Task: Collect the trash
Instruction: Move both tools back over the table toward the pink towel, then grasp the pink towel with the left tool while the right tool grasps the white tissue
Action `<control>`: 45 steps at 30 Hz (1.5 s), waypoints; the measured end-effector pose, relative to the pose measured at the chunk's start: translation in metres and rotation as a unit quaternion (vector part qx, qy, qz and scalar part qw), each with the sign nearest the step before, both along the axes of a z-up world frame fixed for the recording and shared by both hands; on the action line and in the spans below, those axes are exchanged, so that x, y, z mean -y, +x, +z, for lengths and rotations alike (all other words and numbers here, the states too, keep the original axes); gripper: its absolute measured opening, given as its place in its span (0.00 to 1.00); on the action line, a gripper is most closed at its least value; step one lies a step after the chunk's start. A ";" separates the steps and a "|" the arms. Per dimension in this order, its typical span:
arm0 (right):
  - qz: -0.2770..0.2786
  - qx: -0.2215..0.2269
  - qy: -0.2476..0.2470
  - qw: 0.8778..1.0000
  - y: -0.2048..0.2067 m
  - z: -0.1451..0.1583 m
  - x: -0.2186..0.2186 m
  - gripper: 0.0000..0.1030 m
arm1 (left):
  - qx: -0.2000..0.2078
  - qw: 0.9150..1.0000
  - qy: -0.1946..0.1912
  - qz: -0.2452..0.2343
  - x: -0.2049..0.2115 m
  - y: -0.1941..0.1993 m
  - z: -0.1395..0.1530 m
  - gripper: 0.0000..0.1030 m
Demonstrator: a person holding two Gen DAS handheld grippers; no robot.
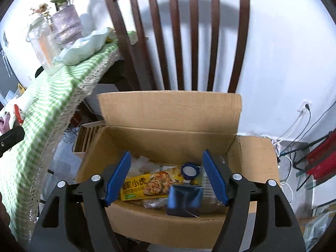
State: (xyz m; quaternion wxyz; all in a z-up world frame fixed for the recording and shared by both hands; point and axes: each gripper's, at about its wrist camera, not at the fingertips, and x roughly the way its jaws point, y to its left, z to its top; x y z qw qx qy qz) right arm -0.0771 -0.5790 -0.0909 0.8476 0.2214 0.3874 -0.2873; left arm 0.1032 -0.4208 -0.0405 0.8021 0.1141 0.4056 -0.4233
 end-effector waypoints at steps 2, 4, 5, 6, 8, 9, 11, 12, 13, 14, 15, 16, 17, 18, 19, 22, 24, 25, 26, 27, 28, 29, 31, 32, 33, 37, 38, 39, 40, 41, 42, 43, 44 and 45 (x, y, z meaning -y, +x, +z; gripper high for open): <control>0.006 0.003 -0.006 1.000 0.004 0.006 -0.008 0.66 | 0.004 1.000 -0.004 0.005 -0.012 0.003 0.007 0.62; 0.013 0.006 -0.014 1.000 0.010 0.013 -0.017 0.66 | 0.009 1.000 -0.010 0.011 -0.025 0.007 0.012 0.62; 0.017 0.009 -0.019 1.000 0.012 0.018 -0.022 0.66 | 0.011 1.000 -0.012 0.015 -0.031 0.009 0.015 0.62; 0.022 0.013 -0.026 0.999 0.016 0.023 -0.028 0.66 | 0.012 1.000 -0.015 0.019 -0.036 0.011 0.018 0.62; 0.030 0.016 -0.036 0.999 0.021 0.031 -0.038 0.66 | 0.017 0.999 -0.023 0.030 -0.049 0.018 0.024 0.62; 0.033 0.017 -0.040 0.999 0.023 0.034 -0.042 0.66 | 0.020 0.999 -0.026 0.035 -0.055 0.021 0.027 0.62; 0.043 0.019 -0.050 0.998 0.030 0.041 -0.053 0.69 | 0.042 0.998 -0.026 0.046 -0.066 0.031 0.038 0.62; 0.047 0.021 -0.054 0.997 0.032 0.044 -0.057 0.70 | 0.050 0.997 -0.026 0.050 -0.069 0.033 0.042 0.62; 0.052 0.024 -0.059 0.997 0.035 0.048 -0.063 0.70 | 0.065 0.996 -0.028 0.060 -0.076 0.039 0.049 0.62; 0.056 0.027 -0.063 0.996 0.038 0.052 -0.068 0.71 | 0.073 0.995 -0.032 0.067 -0.081 0.044 0.054 0.62; 0.060 0.029 -0.066 0.996 0.039 0.055 -0.073 0.71 | 0.077 0.993 -0.037 0.078 -0.088 0.052 0.060 0.62; 0.065 0.031 -0.069 0.995 0.042 0.058 -0.079 0.71 | 0.077 0.993 -0.041 0.085 -0.093 0.058 0.064 0.62; 0.069 0.031 -0.072 0.995 0.044 0.061 -0.082 0.71 | 0.075 0.992 -0.046 0.096 -0.100 0.066 0.067 0.62; 0.075 0.031 -0.075 0.994 0.047 0.063 -0.088 0.71 | 0.074 0.991 -0.047 0.104 -0.103 0.071 0.069 0.62; 0.078 0.031 -0.078 0.993 0.049 0.065 -0.091 0.71 | 0.072 0.989 -0.048 0.120 -0.111 0.081 0.071 0.62; 0.089 0.028 -0.087 0.992 0.056 0.072 -0.101 0.71 | 0.079 0.983 -0.045 0.163 -0.129 0.104 0.072 0.67; 0.096 0.027 -0.095 0.990 0.062 0.077 -0.107 0.71 | 0.085 0.976 -0.039 0.197 -0.144 0.120 0.071 0.68; 0.099 0.028 -0.099 0.990 0.066 0.080 -0.110 0.71 | 0.082 0.971 -0.038 0.221 -0.152 0.131 0.069 0.68; 0.103 0.029 -0.102 0.989 0.070 0.082 -0.112 0.71 | 0.072 0.968 -0.044 0.238 -0.160 0.141 0.066 0.69; 0.108 0.030 -0.105 0.988 0.076 0.085 -0.116 0.71 | 0.055 0.964 -0.055 0.256 -0.169 0.153 0.060 0.69; 0.113 0.031 -0.107 0.987 0.079 0.087 -0.119 0.71 | 0.043 0.961 -0.061 0.267 -0.173 0.161 0.056 0.69; 0.118 0.032 -0.110 0.986 0.084 0.089 -0.123 0.71 | 0.030 0.957 -0.066 0.279 -0.178 0.170 0.050 0.69; 0.133 0.035 -0.114 0.984 0.098 0.091 -0.133 0.71 | 0.006 0.954 -0.082 0.288 -0.185 0.185 0.038 0.68; 0.139 0.036 -0.114 0.983 0.102 0.091 -0.137 0.71 | -0.004 0.954 -0.089 0.287 -0.186 0.190 0.032 0.68; 0.147 0.037 -0.114 0.982 0.111 0.091 -0.143 0.71 | -0.015 0.955 -0.091 0.282 -0.186 0.194 0.025 0.67; 0.176 0.035 -0.108 0.978 0.138 0.088 -0.162 0.71 | -0.019 0.960 -0.077 0.269 -0.181 0.202 0.011 0.38; 0.183 0.033 -0.108 0.977 0.145 0.087 -0.167 0.71 | -0.025 0.960 -0.081 0.268 -0.183 0.205 0.009 0.24; 0.190 0.032 -0.108 0.975 0.151 0.087 -0.171 0.71 | -0.032 0.958 -0.088 0.269 -0.186 0.207 0.008 0.15; 0.197 0.032 -0.108 0.974 0.160 0.086 -0.177 0.71 | -0.039 0.957 -0.092 0.272 -0.192 0.211 0.008 0.13; 0.206 0.033 -0.109 0.972 0.168 0.086 -0.183 0.71 | -0.044 0.955 -0.097 0.276 -0.198 0.214 0.009 0.11; 0.213 0.035 -0.108 0.971 0.173 0.085 -0.185 0.71 | -0.050 0.953 -0.110 0.277 -0.207 0.216 0.014 0.10; 0.222 0.039 -0.106 0.968 0.181 0.085 -0.191 0.71 | -0.049 0.951 -0.123 0.279 -0.215 0.217 0.022 0.10; 0.230 0.042 -0.105 0.967 0.188 0.085 -0.196 0.71 | -0.043 0.949 -0.133 0.281 -0.223 0.218 0.030 0.09; 0.240 0.043 -0.105 0.964 0.197 0.084 -0.202 0.71 | -0.032 0.948 -0.143 0.283 -0.232 0.217 0.039 0.09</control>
